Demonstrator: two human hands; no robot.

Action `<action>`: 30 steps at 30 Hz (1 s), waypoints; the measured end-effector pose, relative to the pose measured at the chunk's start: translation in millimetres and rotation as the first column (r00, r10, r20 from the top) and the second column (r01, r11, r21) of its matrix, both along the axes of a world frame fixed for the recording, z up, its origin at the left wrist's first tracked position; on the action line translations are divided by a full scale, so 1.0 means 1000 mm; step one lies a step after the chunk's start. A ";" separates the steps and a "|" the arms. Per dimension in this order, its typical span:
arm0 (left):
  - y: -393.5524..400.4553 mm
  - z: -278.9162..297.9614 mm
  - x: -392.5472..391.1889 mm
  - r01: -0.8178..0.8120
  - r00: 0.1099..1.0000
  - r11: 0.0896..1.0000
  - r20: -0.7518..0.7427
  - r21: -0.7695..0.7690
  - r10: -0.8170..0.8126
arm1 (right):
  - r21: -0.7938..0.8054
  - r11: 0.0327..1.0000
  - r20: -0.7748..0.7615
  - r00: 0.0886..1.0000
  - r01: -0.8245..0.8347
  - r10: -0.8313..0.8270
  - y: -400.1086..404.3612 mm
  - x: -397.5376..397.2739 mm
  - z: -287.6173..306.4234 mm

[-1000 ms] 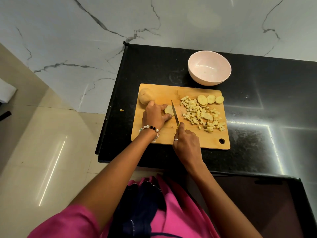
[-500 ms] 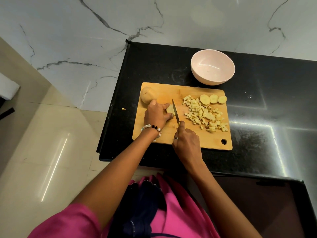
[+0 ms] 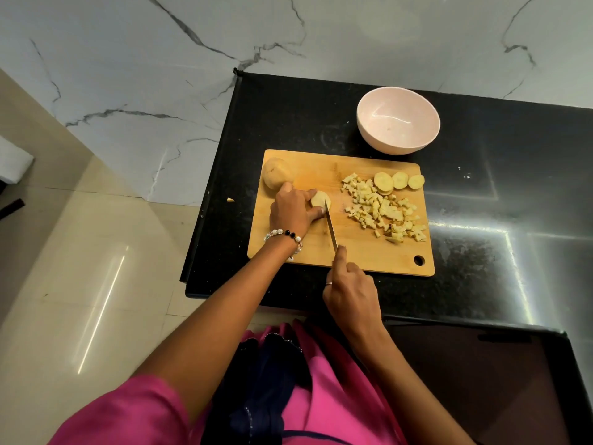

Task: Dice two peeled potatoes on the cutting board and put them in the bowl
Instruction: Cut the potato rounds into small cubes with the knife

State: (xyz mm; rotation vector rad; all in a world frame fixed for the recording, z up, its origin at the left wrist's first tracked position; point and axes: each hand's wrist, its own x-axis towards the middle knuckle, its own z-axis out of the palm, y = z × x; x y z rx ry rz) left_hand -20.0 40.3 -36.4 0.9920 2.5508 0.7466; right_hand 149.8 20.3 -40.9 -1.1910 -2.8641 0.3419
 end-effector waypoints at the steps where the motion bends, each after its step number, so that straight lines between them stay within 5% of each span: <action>1: 0.000 0.000 0.000 0.006 1.000 1.000 -0.002 -0.004 -0.006 | -0.035 0.999 -0.006 1.000 0.013 -0.013 0.001 0.001 0.006; 6: -0.002 0.000 -0.003 0.052 0.999 0.999 0.017 -0.006 -0.052 | -0.038 0.999 -0.096 0.995 0.012 -0.016 0.017 -0.016 0.018; 25: -0.002 -0.001 -0.001 0.013 1.000 1.000 0.013 0.005 -0.013 | 0.047 0.999 0.035 0.999 0.019 -0.021 -0.004 -0.016 0.003; 30: -0.003 0.001 -0.003 0.049 0.998 0.999 0.036 -0.009 -0.049 | -0.064 0.998 -0.020 0.999 0.023 -0.025 0.001 -0.006 0.018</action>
